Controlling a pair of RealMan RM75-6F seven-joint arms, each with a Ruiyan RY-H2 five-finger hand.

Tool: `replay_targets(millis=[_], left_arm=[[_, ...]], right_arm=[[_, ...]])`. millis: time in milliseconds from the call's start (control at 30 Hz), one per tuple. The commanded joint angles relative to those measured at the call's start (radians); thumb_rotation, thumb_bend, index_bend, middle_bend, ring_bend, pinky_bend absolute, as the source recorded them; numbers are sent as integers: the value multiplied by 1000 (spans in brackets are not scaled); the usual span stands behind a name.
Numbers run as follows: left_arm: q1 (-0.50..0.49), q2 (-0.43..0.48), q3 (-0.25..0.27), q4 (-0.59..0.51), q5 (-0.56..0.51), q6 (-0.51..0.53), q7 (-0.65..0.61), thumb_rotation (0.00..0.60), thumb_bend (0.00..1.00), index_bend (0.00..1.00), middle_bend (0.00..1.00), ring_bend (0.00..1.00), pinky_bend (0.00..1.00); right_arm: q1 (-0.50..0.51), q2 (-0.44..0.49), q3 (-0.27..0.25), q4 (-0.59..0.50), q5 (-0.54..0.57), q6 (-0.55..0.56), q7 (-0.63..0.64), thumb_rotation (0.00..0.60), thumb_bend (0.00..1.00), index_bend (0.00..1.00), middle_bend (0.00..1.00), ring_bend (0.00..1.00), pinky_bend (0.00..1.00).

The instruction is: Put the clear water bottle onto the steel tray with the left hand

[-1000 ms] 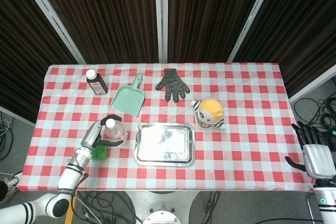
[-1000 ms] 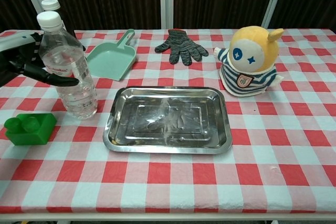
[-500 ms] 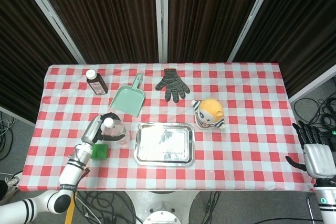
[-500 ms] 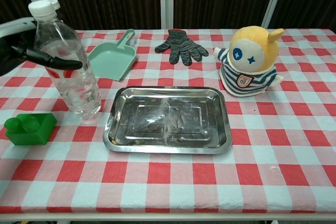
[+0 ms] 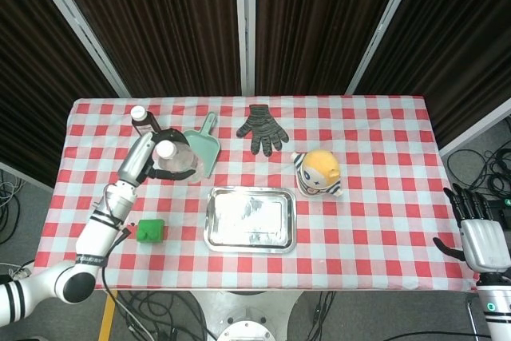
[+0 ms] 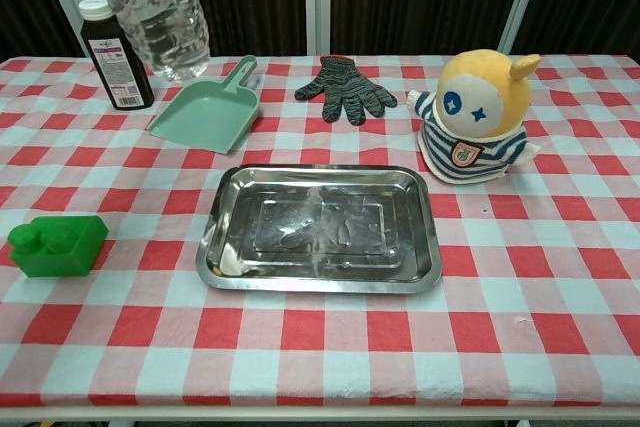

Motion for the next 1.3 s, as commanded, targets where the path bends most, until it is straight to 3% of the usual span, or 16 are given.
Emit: replay_targets(millis=[33,233,300,367,467,533,833,1067,1167,1300], left_arm=[[9,-13,87,35,-73,-66,-1,600,189,615,658,498,537],[-64,20,-47,12,-19,-19,-9,600,192,615,659,498,538],[-70,42,-63,-8,-19,-14,-9,600,193,615,659,498,539],[-50,49,-24,-17,-24,-17,-7,600,193,614,659,498,540],[-4,25,97,26,-58,-58,-14,600,193,612,659,498,539],[11,-1,135,71,-77,-70,-28,600,193,612,659,497,536],[0,16,93,53,14,-17,-56,600,193,612,659,498,535],[-58,-48,93,11,16,-42,-32,600,194,610,660,497,537],[-52,-12,93,-12,33,-13,10,600,196,610,660,498,539],[-10,88,92,48,-34,-4,15,600,200,610,660,498,539]], right_arm=[[-1,1,-1,1,1,-2,1,600,101,0,0,0,0],[0,0,4,6,8,-3,-3,600,101,0,0,0,0],[2,0,3,8,6,-5,-5,600,101,0,0,0,0],[2,0,2,8,7,-7,-2,600,101,0,0,0,0],[2,0,2,10,8,-10,2,600,101,0,0,0,0],[2,0,2,12,9,-11,4,600,101,0,0,0,0],[1,-5,0,18,7,-10,-1,600,101,0,0,0,0],[1,-5,4,19,16,-14,-4,600,101,0,0,0,0],[3,-6,5,20,18,-17,-7,600,101,0,0,0,0],[3,-9,0,24,11,-18,-4,600,101,0,0,0,0]])
